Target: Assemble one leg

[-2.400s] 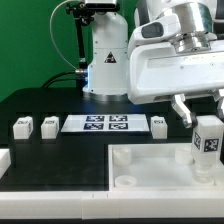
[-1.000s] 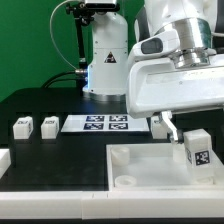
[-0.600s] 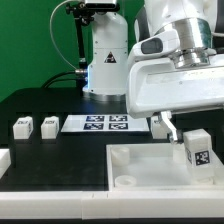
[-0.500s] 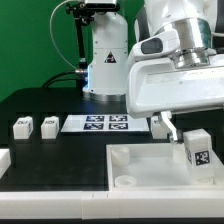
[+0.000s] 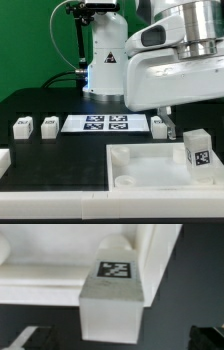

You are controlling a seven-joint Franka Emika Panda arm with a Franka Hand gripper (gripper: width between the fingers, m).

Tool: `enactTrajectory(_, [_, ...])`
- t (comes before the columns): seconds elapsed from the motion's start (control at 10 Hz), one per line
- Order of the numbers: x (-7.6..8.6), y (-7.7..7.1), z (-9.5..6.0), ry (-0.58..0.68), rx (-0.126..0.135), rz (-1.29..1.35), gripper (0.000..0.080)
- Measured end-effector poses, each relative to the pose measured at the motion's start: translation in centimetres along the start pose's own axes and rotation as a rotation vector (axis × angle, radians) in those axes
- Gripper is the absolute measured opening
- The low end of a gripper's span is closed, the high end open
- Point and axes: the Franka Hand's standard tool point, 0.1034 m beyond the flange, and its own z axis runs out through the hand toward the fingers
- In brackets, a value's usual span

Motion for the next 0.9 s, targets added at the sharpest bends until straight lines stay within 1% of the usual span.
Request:
enactTrajectory(0.1, [-0.1, -0.6, 0.0, -0.151, 0.020, 0.035, 0.0649])
enactTrajectory(0.2, [-0.2, -1.1, 0.4, -0.260, 0.032, 0.049, 0.0649])
enactTrajectory(0.3, [0.2, -0.8, 0.5, -0.346, 0.042, 0.048, 0.0649])
enactTrajectory(0.4, [0.2, -0.1, 1.1, -0.408, 0.049, 0.045, 0.0649])
enactTrajectory(0.5, [0.8, 0.6, 1.7, -0.377, 0.048, 0.043, 0.0649])
enactTrajectory(0.6, [0.5, 0.8, 2.0, -0.368, 0.046, 0.048, 0.0649])
enactTrajectory(0.7, [0.2, 0.5, 2.2, -0.372, 0.046, 0.046, 0.0649])
enactTrajectory(0.9, [0.4, -0.4, 2.4, -0.354, 0.041, 0.058, 0.0649])
